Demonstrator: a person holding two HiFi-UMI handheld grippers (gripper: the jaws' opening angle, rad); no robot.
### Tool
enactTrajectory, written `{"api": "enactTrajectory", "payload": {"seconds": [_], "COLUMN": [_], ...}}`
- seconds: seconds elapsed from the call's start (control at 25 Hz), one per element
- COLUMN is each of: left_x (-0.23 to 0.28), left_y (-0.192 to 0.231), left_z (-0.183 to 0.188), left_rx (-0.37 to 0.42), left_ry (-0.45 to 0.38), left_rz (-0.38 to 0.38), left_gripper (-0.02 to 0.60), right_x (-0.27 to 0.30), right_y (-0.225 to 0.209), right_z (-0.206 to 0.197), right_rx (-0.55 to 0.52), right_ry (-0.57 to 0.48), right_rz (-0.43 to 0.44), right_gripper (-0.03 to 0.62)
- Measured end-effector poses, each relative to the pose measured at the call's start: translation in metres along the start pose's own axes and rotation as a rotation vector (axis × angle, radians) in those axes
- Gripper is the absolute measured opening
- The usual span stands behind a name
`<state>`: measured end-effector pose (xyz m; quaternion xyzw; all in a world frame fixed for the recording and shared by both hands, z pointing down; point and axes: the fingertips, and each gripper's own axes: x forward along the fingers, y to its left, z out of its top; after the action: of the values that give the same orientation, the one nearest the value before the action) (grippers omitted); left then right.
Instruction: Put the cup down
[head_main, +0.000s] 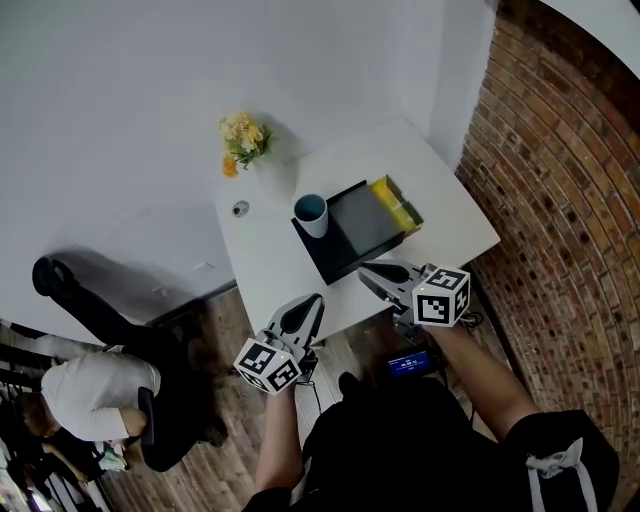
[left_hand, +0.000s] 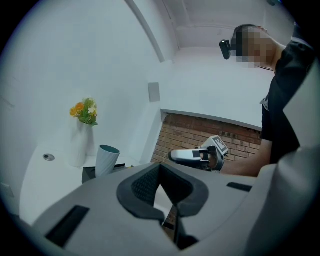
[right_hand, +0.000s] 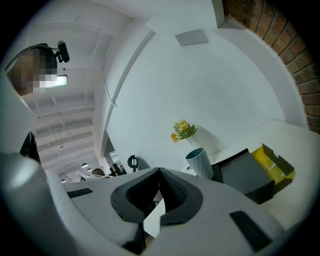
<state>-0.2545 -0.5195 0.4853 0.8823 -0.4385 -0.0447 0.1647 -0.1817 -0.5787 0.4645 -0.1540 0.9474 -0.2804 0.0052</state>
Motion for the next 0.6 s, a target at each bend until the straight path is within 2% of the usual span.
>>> {"api": "enactTrajectory", "payload": {"seconds": [0.6], "left_x": [-0.0011], "left_y": [-0.0028], "left_z": [-0.0003], "left_rx": [0.007], "left_ry": [0.012], "left_rz": [-0.001], "left_gripper": [0.008], "right_x": [0.0002], "right_y": [-0.0054], "right_z": [-0.0036], "right_rx": [-0.053], "right_ry": [0.011], "right_rz": [-0.045], "right_gripper": [0.012]}}
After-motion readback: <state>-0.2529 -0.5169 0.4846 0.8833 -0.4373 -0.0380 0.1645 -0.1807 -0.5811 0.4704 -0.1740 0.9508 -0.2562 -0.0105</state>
